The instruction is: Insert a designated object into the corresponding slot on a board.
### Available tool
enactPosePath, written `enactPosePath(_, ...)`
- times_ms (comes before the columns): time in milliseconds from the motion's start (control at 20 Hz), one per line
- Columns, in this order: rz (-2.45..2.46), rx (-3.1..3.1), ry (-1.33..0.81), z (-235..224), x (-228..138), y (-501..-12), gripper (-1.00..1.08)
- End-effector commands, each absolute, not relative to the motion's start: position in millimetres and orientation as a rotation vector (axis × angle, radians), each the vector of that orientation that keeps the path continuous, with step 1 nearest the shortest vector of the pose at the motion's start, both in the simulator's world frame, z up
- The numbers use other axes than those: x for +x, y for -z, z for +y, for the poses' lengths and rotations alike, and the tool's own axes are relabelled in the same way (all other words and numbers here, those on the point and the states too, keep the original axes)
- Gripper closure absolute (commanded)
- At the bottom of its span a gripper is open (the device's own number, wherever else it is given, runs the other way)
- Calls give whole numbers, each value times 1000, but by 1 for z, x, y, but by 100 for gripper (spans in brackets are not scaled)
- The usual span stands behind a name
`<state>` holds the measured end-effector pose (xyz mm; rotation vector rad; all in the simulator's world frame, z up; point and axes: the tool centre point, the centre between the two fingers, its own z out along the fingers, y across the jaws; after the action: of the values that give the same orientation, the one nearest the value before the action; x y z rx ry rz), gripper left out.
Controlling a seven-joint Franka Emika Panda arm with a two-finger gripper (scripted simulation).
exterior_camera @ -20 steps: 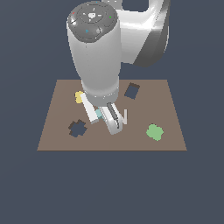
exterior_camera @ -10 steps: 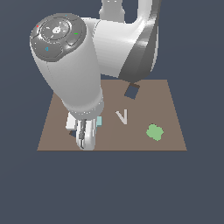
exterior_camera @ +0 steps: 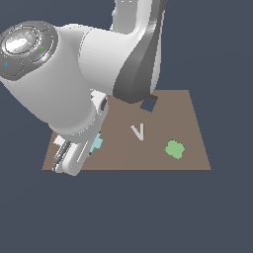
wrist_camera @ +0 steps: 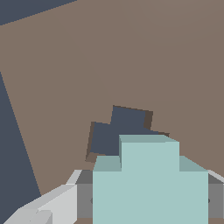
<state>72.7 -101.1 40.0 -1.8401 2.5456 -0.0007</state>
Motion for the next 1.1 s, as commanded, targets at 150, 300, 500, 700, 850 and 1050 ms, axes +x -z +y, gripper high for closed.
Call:
enactPosePath(150,2640,-1701,1,-115,75,-41,108)
enactPosePath(300,2670,-1654,0,-119,75,-41,108)
enactPosePath(500,2689,-1623,0,-122,75,-41,108)
enactPosePath(700,2685,-1630,0,-122,75,-41,108)
enactPosePath(850,2679,-1640,0,-121,75,-41,108)
enactPosePath(1050,2681,-1638,-1,-121,75,-36,108)
